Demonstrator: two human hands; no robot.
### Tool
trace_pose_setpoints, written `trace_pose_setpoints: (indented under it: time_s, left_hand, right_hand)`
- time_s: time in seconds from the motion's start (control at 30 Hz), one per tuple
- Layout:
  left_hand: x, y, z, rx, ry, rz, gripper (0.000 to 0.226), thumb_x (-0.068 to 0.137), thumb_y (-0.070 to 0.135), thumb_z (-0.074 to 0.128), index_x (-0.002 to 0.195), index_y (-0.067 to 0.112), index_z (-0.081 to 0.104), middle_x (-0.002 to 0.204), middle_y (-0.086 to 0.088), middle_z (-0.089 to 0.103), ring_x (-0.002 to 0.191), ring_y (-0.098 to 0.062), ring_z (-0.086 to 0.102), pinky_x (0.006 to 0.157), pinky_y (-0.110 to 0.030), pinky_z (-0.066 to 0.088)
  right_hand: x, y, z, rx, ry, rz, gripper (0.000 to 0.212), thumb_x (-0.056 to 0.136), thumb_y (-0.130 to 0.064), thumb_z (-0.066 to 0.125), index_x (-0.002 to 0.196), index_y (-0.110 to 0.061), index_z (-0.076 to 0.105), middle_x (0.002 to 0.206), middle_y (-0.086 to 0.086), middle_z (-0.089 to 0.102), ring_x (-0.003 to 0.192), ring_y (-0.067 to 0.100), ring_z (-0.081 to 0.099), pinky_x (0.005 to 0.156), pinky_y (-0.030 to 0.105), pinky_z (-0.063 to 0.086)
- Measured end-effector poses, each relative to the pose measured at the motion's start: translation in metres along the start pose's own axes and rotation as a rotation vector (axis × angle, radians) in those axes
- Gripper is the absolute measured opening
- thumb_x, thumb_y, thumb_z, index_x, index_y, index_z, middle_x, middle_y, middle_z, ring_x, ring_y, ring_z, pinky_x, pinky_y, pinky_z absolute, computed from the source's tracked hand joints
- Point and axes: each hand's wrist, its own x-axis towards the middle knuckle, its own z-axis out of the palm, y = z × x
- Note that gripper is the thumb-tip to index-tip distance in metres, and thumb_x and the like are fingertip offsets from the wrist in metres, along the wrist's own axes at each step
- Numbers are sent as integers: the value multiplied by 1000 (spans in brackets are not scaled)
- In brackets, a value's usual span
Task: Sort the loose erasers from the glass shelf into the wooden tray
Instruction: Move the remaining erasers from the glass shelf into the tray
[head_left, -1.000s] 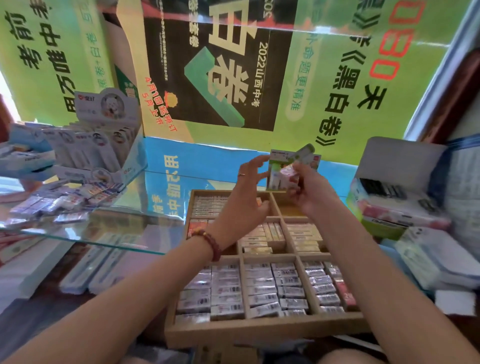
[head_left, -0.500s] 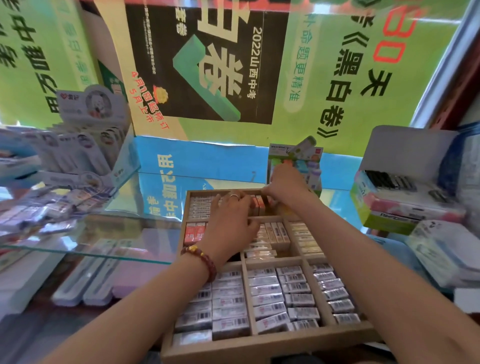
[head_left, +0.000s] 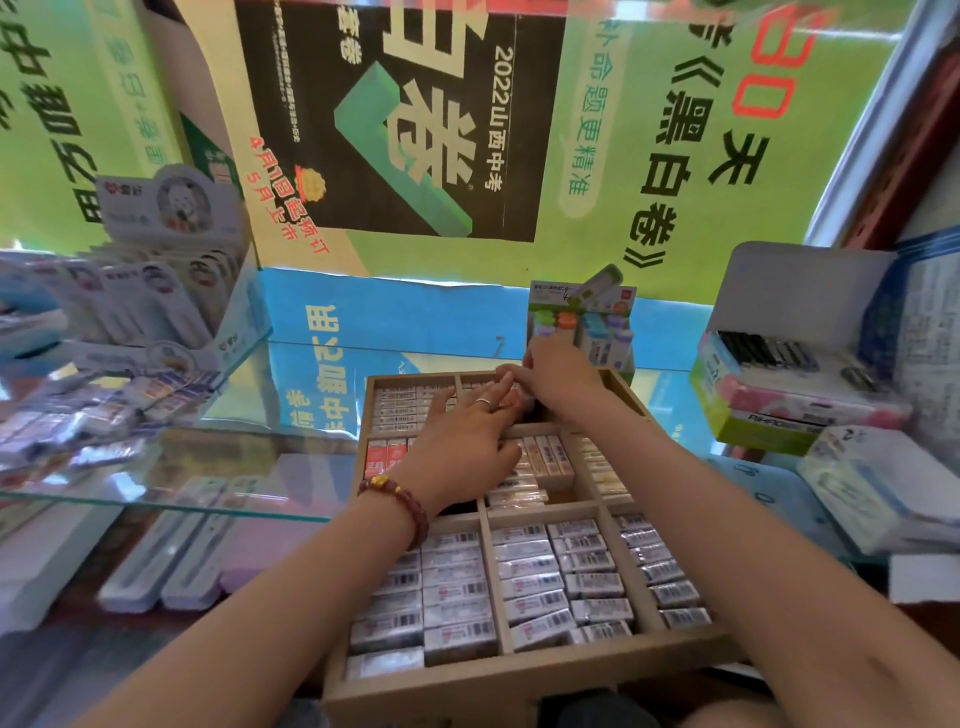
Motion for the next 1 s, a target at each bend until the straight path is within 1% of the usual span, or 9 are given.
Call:
trace_pose_setpoints:
  time_s: [0.13,0.17,0.2,0.27,0.4,0.57,0.67,0.8,1.0]
  left_hand:
    - [0,1,-1,38,-24,2,54,96,35,31,149,31,19,158,8,10,144,-9,6,116,-45,2]
    - [0,1,-1,39,-25,2,54,96,35,31,149,31,20,158,8,12,144,-8,7,116,-45,2]
    - [1,1,-1,37,-28,3,54,96,35,31,149,31,20,157,9,13,144,-8,7,116,-45,3]
    - [0,1,-2,32,-33,5,53,96,35,31,149,32,21,157,10,14,144,-8,8,116,-45,3]
    - [-1,2,-3,16,-15,13,52,96,34,32,148,31,25,156,9,18,144,-9,10,115,-44,6]
    - [0,-1,0,-1,51,6,48,95,34,34,142,27,36,152,7,30,141,-12,21,114,-40,11]
    - [0,0,1,-17,75,-13,43,95,33,35,136,25,43,147,5,38,136,-14,29,113,-38,14]
    - [-1,0,0,-38,98,-22,39,94,32,36,130,24,48,141,3,45,130,-15,36,110,-36,18]
    - [0,-1,2,-31,109,-30,36,94,31,37,127,22,50,137,2,49,127,-16,39,108,-36,19]
  right_hand:
    - [-1,5,-11,172,-225,-57,31,101,-22,35,80,-7,51,85,12,49,76,26,49,66,34,40]
    - [-2,7,-16,186,-289,-66,32,101,-16,33,83,-2,55,89,17,53,83,31,51,75,38,43]
    - [-2,10,-21,184,-329,-79,32,100,-12,33,98,5,60,103,23,57,98,35,53,88,41,43]
    - [-5,14,-32,154,-350,-131,33,98,-13,41,125,1,53,128,18,54,119,29,50,101,34,39]
    - [-9,17,-43,77,-369,-207,35,90,-17,58,125,-19,54,113,1,53,103,13,50,84,23,38]
    - [-12,12,-35,55,-300,-176,37,86,-9,64,121,-16,54,89,-4,52,86,13,51,71,22,42]
    - [-12,6,-36,2,-290,-141,43,84,-9,65,123,-13,48,95,0,54,89,17,53,70,25,43]
    - [-13,5,-40,-70,-331,-118,37,85,-18,64,120,-13,52,114,5,57,100,20,55,84,31,48]
    - [-16,-3,-34,-308,-183,-151,29,80,-29,73,102,-15,60,103,0,63,94,19,60,77,32,51]
